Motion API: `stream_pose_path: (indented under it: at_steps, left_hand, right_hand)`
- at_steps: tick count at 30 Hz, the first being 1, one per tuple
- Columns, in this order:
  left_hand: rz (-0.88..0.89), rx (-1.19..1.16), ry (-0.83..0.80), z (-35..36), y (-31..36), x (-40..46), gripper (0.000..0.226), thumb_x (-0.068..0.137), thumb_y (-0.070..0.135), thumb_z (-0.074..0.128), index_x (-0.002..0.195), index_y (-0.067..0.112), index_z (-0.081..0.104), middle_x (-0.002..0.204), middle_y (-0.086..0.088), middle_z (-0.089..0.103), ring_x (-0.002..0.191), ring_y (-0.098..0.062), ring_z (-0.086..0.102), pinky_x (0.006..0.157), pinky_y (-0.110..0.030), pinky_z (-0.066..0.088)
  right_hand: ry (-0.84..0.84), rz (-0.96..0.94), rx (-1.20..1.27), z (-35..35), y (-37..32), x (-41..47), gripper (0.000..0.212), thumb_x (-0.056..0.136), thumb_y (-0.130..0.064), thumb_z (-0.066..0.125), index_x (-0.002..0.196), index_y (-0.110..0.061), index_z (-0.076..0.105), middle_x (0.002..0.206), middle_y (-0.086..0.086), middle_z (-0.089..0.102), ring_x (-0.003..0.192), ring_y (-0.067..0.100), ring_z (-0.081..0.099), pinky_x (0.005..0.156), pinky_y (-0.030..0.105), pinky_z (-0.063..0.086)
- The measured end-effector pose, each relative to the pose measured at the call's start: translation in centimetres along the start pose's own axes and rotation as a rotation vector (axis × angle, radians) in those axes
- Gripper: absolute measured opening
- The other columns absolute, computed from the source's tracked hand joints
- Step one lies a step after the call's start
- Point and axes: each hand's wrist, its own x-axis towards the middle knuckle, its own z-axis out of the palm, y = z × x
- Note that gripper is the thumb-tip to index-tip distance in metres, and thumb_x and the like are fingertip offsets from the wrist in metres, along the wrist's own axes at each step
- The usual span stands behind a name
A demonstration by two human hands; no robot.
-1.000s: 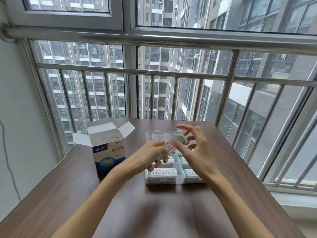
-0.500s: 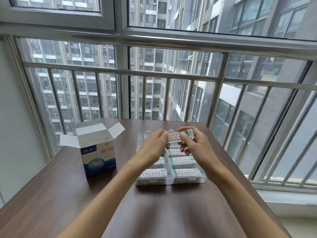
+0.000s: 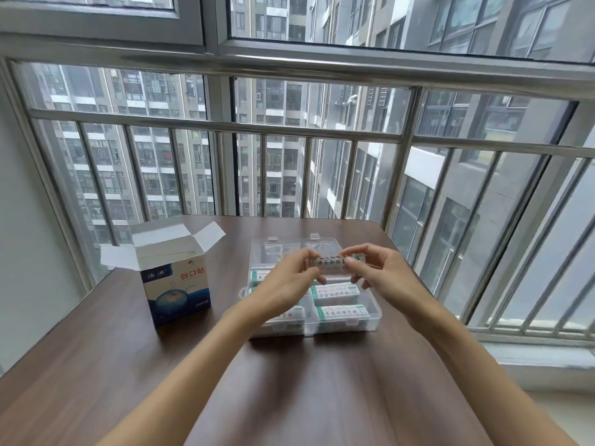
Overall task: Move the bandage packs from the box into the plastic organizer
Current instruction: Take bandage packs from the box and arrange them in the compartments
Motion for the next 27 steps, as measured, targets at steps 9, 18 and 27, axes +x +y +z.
stream_pose_path:
  at_steps: [9,18,27]
  left_hand:
    - [0.044,0.35,-0.043,0.6,-0.9,-0.7,0.022,0.094,0.021,0.056,0.114,0.02,0.063,0.097,0.006,0.056,0.081,-0.011,0.049,0.073,-0.026,0.04]
    - [0.06,0.566,-0.033,0.0,-0.7,-1.2,0.017,0.09,0.034,0.059,0.106,0.034,0.067,0.091,0.015,0.06,0.086,-0.006,0.056,0.077,-0.025,0.044]
    - [0.146,0.8,-0.072,0.0,-0.7,-1.3,0.024,0.092,0.041,0.056,0.112,0.038,0.068,0.115,0.011,0.06,0.113,-0.013,0.044,0.093,-0.03,0.039]
  right_hand:
    - [-0.061,0.0,-0.169,-1.5,2.4,-1.3,0.007,0.083,-0.019,0.071,0.09,-0.019,0.074,0.084,0.007,0.074,0.085,0.019,0.07,0.084,0.03,0.052]
    - [-0.054,-0.062,-0.318,-1.4,3.8,-1.1,0.01,0.081,-0.02,0.073,0.081,-0.03,0.075,0.072,0.002,0.07,0.064,0.011,0.052,0.063,0.02,0.041]
    - [-0.1,-0.082,-0.702,-1.6,3.1,-0.8,0.016,0.084,-0.032,0.065,0.095,-0.04,0.073,0.081,-0.016,0.057,0.079,0.002,0.046,0.088,0.031,0.033]
